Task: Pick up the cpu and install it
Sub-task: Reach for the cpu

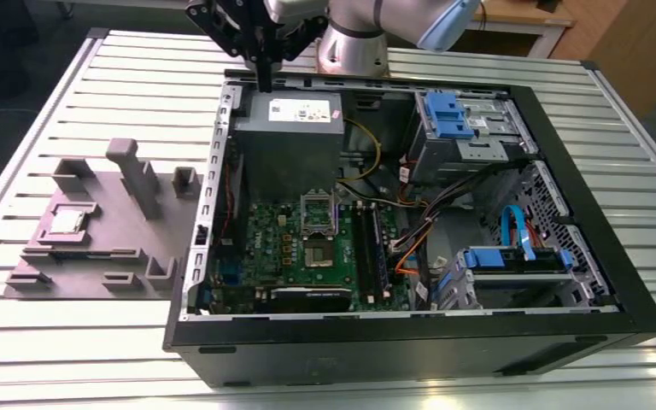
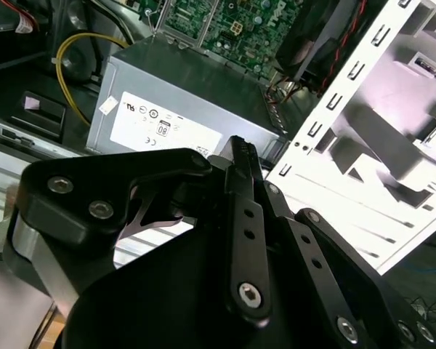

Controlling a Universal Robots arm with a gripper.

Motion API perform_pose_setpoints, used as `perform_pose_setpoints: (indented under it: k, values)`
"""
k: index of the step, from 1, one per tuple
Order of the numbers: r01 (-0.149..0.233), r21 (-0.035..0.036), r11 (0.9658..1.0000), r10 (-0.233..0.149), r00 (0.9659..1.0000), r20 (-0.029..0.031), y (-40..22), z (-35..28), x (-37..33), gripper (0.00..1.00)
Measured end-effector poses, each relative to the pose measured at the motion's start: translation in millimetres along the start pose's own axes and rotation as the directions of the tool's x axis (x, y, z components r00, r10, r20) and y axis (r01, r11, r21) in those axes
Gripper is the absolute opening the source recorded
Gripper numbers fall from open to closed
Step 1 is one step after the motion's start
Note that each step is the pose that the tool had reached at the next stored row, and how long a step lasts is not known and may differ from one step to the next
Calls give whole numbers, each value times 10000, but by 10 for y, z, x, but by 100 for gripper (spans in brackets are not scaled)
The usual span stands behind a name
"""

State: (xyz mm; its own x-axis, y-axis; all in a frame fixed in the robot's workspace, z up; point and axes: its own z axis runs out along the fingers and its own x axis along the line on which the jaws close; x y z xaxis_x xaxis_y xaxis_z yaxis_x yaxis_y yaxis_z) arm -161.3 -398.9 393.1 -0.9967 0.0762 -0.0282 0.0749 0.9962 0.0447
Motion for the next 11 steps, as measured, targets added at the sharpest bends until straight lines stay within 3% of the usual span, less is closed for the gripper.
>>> perform_pose_setpoints:
  k: [11]
  values:
    - [0,0,10000,0,10000,0,-13,-1,173,11]
